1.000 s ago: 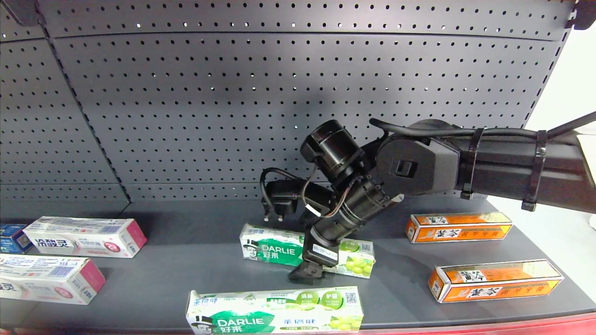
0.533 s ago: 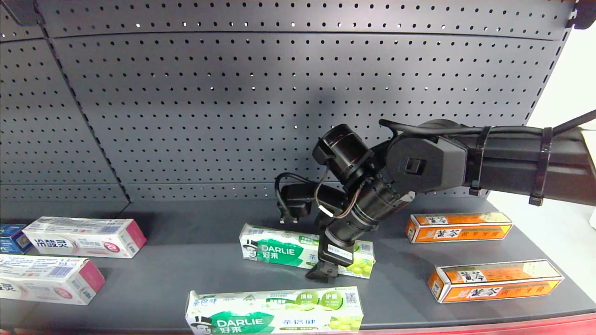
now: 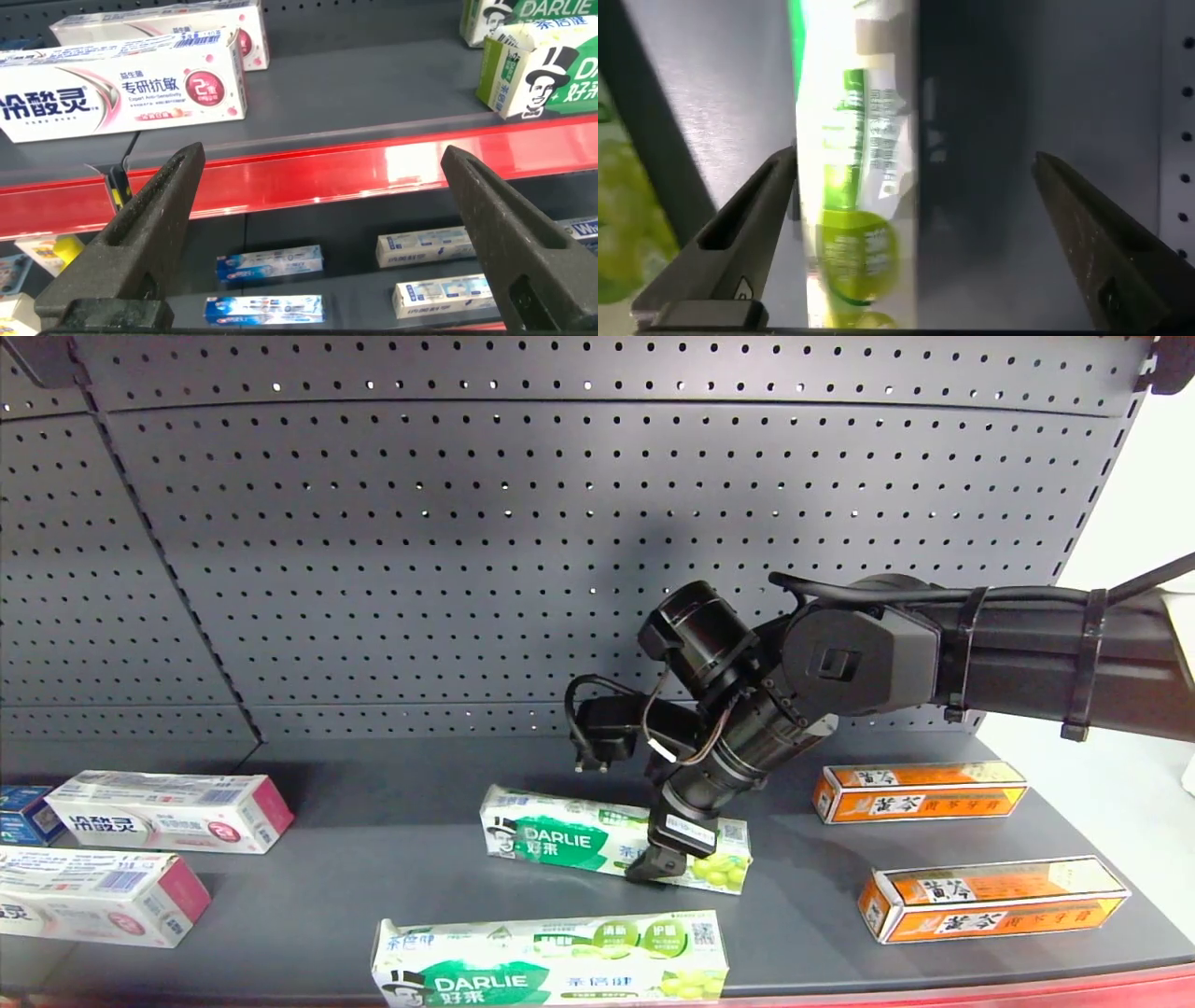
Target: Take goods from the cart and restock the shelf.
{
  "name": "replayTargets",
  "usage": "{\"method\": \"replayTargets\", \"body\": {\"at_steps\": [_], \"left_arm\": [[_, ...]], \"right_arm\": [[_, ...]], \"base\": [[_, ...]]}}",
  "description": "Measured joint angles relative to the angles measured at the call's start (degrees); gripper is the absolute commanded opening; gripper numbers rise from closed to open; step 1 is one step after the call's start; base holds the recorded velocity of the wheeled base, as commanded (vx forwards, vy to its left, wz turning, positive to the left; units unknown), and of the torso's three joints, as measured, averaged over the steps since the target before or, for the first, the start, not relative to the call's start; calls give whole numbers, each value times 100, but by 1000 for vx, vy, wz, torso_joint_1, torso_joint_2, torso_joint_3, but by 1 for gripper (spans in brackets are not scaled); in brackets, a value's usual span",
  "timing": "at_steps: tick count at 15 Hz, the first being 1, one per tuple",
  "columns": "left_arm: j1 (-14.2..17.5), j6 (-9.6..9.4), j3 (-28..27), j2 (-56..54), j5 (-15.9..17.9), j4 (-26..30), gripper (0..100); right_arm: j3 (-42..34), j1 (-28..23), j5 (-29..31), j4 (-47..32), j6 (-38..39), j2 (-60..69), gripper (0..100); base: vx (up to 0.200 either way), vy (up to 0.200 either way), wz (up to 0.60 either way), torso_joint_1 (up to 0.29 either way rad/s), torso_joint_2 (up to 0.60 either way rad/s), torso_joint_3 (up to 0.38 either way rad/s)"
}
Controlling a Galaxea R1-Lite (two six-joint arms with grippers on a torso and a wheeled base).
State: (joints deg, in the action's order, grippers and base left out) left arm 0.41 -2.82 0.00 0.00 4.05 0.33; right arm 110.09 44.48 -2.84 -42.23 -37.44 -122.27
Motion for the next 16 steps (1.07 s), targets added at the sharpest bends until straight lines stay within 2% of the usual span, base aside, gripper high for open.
{"method": "replayTargets", "body": {"at_steps": [10,16], "left_arm": [[0,2,0,0,0,2,100],[0,2,0,0,0,2,100]], "right_arm": [[-22,-89,16,112,11,13,100],[-380,38,16,93,11,518,100]], "base": [[0,0,0,0,0,0],[0,0,0,0,0,0]]}}
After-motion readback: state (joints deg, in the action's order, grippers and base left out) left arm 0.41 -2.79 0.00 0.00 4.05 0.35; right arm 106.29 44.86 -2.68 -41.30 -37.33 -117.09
